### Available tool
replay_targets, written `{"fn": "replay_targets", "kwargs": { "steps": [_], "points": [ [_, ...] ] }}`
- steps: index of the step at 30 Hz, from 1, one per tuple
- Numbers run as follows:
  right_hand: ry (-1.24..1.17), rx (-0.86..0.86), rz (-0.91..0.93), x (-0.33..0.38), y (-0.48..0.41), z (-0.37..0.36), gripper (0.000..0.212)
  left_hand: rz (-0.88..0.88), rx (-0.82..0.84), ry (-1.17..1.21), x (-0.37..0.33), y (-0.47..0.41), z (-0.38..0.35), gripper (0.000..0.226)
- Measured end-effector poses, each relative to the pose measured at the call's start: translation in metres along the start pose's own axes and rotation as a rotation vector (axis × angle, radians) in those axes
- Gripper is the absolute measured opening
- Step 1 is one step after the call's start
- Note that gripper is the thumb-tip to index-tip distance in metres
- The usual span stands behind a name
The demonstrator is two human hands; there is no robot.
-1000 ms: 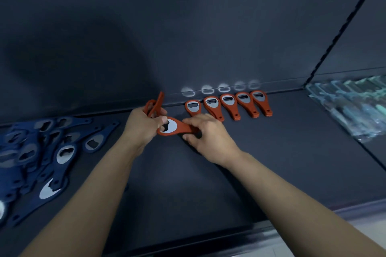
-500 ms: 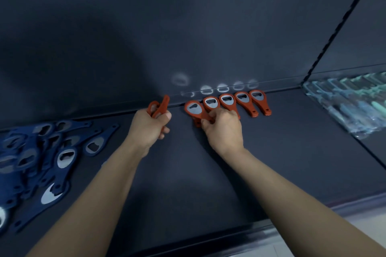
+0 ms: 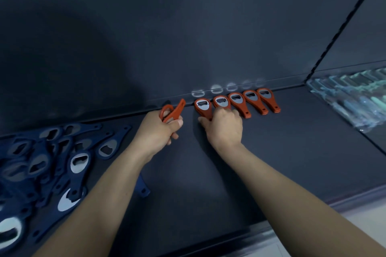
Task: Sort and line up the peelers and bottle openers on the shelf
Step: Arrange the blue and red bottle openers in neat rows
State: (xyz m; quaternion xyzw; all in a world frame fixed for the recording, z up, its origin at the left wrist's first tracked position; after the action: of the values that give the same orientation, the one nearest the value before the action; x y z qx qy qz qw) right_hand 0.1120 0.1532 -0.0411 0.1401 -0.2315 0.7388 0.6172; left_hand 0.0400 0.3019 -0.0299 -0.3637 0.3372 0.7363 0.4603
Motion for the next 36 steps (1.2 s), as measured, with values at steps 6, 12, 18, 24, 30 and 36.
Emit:
{"fn": "replay_targets", "kwargs": {
  "steps": [6, 12, 18, 24, 30, 36],
  "points": [
    [-0.014, 0.012, -0.021, 0.005, 0.005, 0.000, 0.022, -0.012, 0.018, 0.003, 0.003, -0.001, 0.001, 0.003],
    [-0.037, 0.070, -0.034, -0.001, 0.018, 0.006, 0.019, 0.075, 0.014, 0.046, 0.011, 0.000, -0.006, 0.005],
    [-0.059, 0.154, -0.035, -0.025, 0.032, 0.027, 0.025, 0.081, 0.050, 0.149, -0.010, 0.012, -0.037, 0.022],
    [-0.045, 0.197, -0.083, -0.082, 0.044, 0.062, 0.037, 0.091, 0.055, 0.182, -0.034, 0.030, -0.079, 0.021],
    [-0.042, 0.118, -0.178, -0.147, 0.036, 0.099, 0.030, 0.088, 0.086, 0.170, -0.054, 0.042, -0.120, 0.024],
    [-0.115, 0.051, -0.226, -0.173, 0.019, 0.105, 0.034, 0.092, 0.091, 0.159, -0.065, 0.047, -0.147, 0.014]
  ]
}}
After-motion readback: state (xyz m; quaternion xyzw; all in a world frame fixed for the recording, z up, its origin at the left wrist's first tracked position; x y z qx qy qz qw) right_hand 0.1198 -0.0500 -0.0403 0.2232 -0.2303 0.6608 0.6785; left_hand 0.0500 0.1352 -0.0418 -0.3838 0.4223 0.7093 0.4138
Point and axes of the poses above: each hand's wrist, its own y-axis away from the middle knuckle, its own z-axis out of the back of the hand, x = y × z, the point moved 4 cm from there along -y, towards the middle knuckle, and after that the axes turned 12 degrees about -y, right-handed, at the moved point
